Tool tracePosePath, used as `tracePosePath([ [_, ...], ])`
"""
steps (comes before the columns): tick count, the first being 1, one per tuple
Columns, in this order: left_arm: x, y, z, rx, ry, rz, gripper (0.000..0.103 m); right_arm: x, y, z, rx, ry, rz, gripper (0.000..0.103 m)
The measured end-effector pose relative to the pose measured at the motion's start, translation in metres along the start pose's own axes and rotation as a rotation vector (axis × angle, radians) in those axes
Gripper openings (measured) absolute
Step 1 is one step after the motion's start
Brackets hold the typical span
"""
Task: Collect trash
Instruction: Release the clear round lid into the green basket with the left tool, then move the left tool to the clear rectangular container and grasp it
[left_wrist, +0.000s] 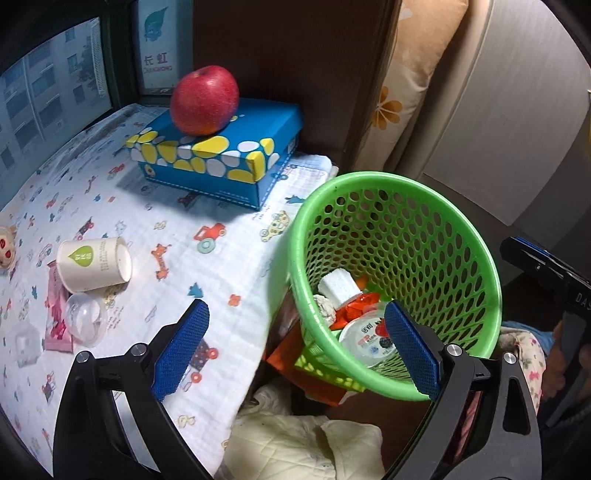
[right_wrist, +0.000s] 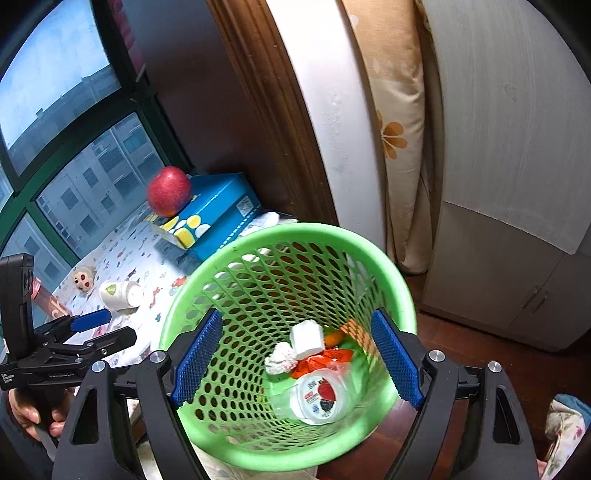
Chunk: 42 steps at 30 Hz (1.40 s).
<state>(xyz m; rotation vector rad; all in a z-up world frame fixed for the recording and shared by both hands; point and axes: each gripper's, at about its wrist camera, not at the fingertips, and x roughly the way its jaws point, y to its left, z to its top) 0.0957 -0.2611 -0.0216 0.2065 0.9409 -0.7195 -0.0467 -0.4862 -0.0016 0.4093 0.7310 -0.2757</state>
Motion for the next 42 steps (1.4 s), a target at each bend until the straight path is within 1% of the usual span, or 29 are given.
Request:
tracePosePath([
  [8, -0.029, 0.054, -0.023, -0.086, -0.041, 0.11, 0.094, 0.008, 0.044, 0.003, -0.072, 0.011, 0.057, 0.08],
  [16, -0.05, 0.124, -0.046, -0.22, -0.061, 0.2, 0.093, 0.025, 0.095, 0.003, -0.148, 0.041, 0.124, 0.08],
  [21, -0.06, 0.171, -0.061, -0.297, -0.057, 0.277, 0.093, 0.037, 0.128, 0.002, -0.197, 0.064, 0.168, 0.08],
  [24, -0.065, 0.205, -0.071, -0.378, -0.044, 0.314, 0.089, 0.045, 0.145, 0.0, -0.222, 0.078, 0.186, 0.08],
  [26, -0.068, 0.229, -0.076, -0.446, -0.033, 0.338, 0.084, 0.05, 0.155, -0.001, -0.231, 0.088, 0.201, 0.08],
  [28, -0.07, 0.252, -0.08, -0.514, -0.027, 0.358, 0.083, 0.056, 0.165, -0.001, -0.245, 0.097, 0.215, 0.08],
  [30, -0.072, 0.275, -0.084, -0.586, -0.019, 0.374, 0.082, 0.061, 0.175, -0.002, -0.258, 0.106, 0.227, 0.08],
  [35, -0.069, 0.323, -0.086, -0.783, -0.003, 0.371, 0.082, 0.072, 0.195, -0.001, -0.291, 0.124, 0.259, 0.08],
  [38, -0.061, 0.345, -0.084, -0.894, 0.006, 0.379, 0.083, 0.08, 0.206, -0.001, -0.308, 0.137, 0.274, 0.08],
  [42, -0.047, 0.367, -0.08, -0.999, 0.028, 0.402, 0.084, 0.092, 0.216, -0.001, -0.33, 0.16, 0.291, 0.08],
])
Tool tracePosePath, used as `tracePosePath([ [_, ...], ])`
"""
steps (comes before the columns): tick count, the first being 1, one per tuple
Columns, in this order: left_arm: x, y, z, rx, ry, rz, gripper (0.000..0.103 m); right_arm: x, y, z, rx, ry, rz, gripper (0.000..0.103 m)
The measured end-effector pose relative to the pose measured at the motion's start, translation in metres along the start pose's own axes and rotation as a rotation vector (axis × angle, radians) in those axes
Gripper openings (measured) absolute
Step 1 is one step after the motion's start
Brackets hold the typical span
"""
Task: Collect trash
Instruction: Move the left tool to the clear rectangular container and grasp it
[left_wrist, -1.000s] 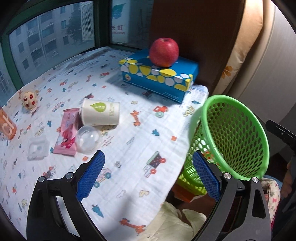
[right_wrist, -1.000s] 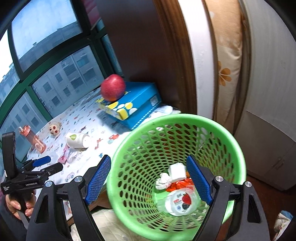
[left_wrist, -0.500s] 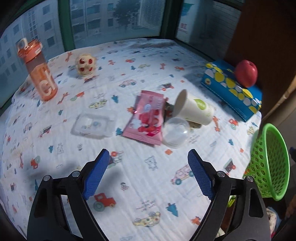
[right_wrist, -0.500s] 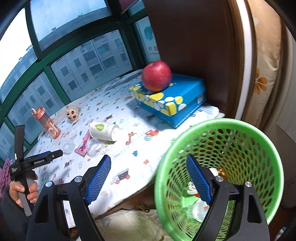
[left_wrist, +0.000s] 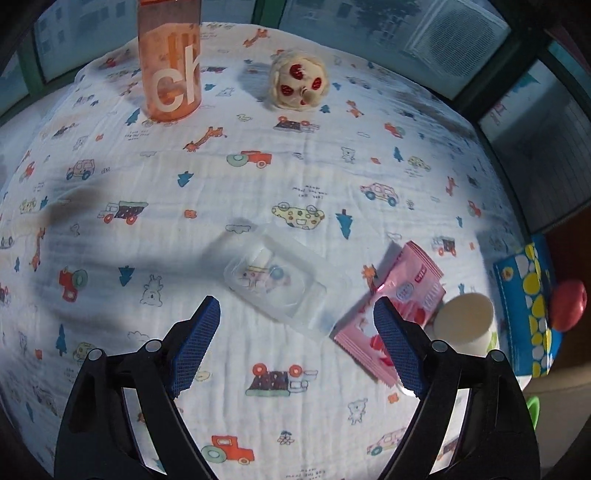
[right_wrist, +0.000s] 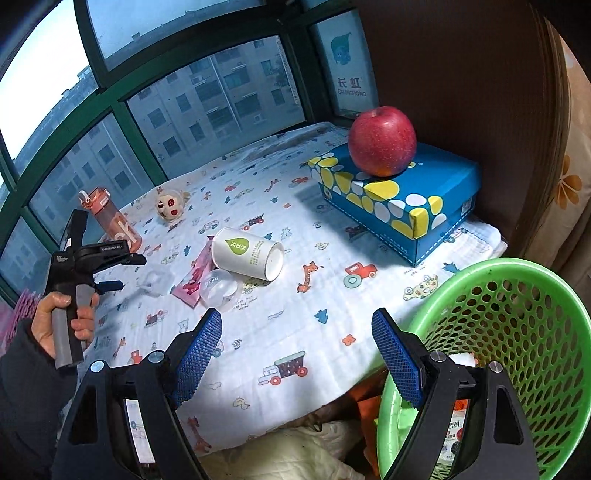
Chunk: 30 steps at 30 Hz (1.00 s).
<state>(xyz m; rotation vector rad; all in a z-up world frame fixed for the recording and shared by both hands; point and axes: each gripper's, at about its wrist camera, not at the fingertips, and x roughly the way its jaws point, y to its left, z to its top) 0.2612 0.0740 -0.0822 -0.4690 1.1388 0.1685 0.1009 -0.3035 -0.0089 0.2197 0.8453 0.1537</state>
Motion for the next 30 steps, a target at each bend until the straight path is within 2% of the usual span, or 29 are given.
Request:
tracePosePath([
  [4, 0.019, 0.004, 0.012, -0.091, 0.02, 0.034, 0.084, 0.014, 0.002, 0.005, -0.012, 0.023, 0.012, 0.08],
  [12, 0.045, 0.008, 0.026, -0.201, 0.039, 0.1, 0.084, 0.039, 0.005, 0.013, -0.032, 0.066, 0.028, 0.08],
  [18, 0.058, 0.008, 0.026, -0.232, 0.058, 0.135, 0.084, 0.05, 0.009, 0.022, -0.048, 0.086, 0.034, 0.08],
  [22, 0.065, 0.011, 0.026, -0.251, 0.068, 0.131, 0.084, 0.057, 0.012, 0.026, -0.055, 0.1, 0.039, 0.08],
  [24, 0.069, 0.011, 0.026, -0.243, 0.078, 0.128, 0.082, 0.062, 0.014, 0.028, -0.054, 0.107, 0.041, 0.08],
  [30, 0.06, 0.01, 0.024, -0.183, 0.056, 0.077, 0.058, 0.077, 0.023, 0.039, -0.032, 0.136, 0.072, 0.08],
])
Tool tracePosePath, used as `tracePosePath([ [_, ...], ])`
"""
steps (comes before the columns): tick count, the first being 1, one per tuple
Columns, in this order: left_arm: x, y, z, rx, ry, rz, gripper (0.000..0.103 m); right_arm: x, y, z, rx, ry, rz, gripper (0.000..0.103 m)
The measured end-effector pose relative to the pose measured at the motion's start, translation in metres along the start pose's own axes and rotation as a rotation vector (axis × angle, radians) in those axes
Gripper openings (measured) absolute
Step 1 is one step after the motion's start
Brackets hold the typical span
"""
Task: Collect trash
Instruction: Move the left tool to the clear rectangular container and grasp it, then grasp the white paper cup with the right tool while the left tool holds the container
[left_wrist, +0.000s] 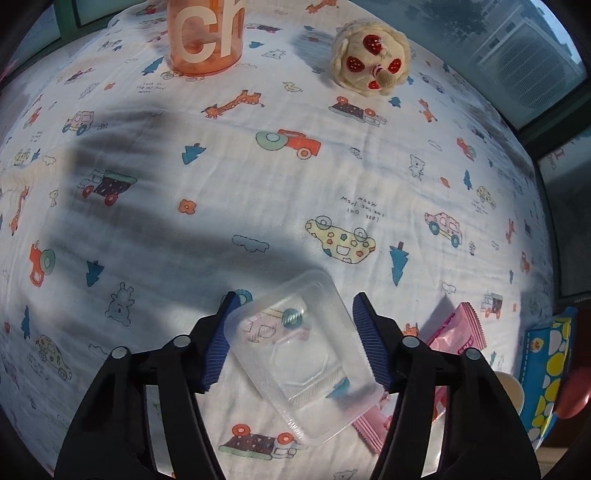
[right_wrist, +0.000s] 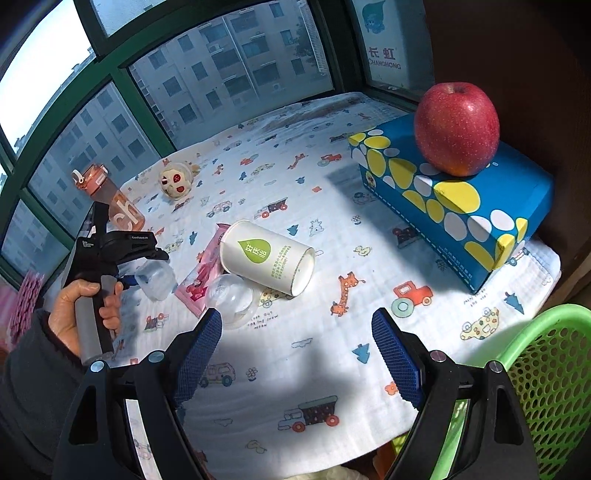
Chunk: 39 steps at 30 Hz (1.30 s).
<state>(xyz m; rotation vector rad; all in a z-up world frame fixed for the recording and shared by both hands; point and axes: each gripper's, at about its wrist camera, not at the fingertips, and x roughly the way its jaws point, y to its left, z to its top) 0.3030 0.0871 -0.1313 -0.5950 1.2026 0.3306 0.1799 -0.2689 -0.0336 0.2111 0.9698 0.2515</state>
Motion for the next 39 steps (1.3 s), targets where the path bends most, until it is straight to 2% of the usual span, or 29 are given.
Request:
tracePosePath([
  [5, -0.01, 0.006, -0.006, 0.05, -0.003, -0.049, 0.056, 0.02, 0.011, 0.009, 0.021, 0.011, 0.034, 0.08],
  [8, -0.016, 0.01, -0.01, 0.078, 0.003, -0.072, 0.056, 0.036, 0.015, 0.014, 0.062, 0.017, 0.056, 0.088],
  [13, -0.027, 0.017, -0.017, 0.119, 0.007, -0.121, 0.056, 0.066, 0.02, 0.022, 0.124, 0.036, 0.08, 0.088],
  [24, -0.058, 0.033, -0.032, 0.206, -0.025, -0.173, 0.056, 0.114, 0.029, 0.032, 0.162, 0.058, 0.025, 0.09],
  [29, -0.062, 0.036, -0.039, 0.227, -0.032, -0.176, 0.056, 0.124, 0.028, 0.031, 0.167, 0.06, 0.006, 0.09],
  [32, -0.063, 0.034, -0.044, 0.251, -0.038, -0.169, 0.056, 0.125, 0.024, 0.031, 0.181, 0.057, 0.016, 0.084],
  [39, -0.072, 0.024, -0.055, 0.302, -0.059, -0.173, 0.056, 0.107, 0.02, 0.028, 0.178, 0.036, 0.022, 0.083],
])
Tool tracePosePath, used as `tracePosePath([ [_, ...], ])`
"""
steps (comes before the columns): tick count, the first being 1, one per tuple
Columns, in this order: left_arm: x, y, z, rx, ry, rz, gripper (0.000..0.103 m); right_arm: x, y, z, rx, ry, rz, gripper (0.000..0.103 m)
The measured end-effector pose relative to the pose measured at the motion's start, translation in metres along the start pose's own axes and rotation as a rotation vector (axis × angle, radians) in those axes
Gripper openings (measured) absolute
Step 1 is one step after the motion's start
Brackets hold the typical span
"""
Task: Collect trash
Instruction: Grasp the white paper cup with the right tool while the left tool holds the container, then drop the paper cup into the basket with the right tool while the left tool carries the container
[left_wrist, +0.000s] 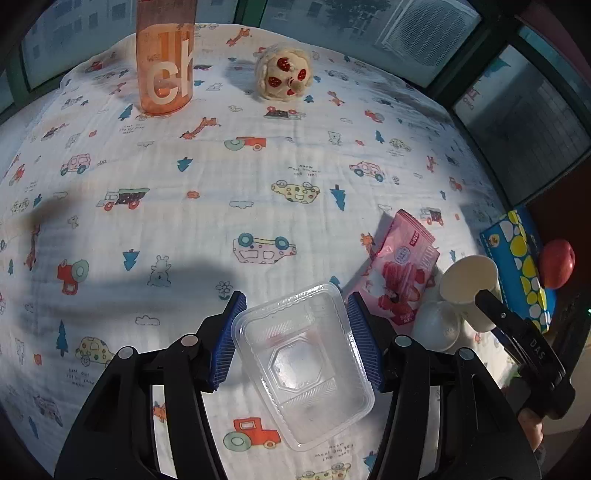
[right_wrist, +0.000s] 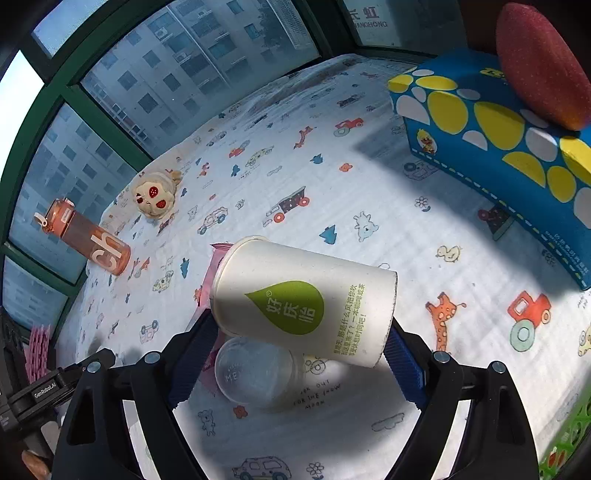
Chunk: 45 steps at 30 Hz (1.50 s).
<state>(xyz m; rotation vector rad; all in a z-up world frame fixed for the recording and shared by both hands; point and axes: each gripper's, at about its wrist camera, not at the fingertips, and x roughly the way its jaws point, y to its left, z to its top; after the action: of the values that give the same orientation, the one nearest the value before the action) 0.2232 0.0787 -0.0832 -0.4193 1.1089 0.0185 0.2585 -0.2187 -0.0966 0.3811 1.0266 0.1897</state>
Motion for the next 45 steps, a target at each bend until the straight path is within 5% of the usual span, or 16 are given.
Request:
tracePosePath([
  [23, -0.041, -0.106, -0.072, 0.226, 0.023, -0.159, 0.056, -0.169, -0.062, -0.075, 0.012, -0.16, -0.052, 0.083],
  [45, -0.064, -0.218, -0.123, 0.429, 0.053, -0.278, 0.056, -0.262, -0.202, -0.122, 0.17, -0.249, -0.365, 0.083],
])
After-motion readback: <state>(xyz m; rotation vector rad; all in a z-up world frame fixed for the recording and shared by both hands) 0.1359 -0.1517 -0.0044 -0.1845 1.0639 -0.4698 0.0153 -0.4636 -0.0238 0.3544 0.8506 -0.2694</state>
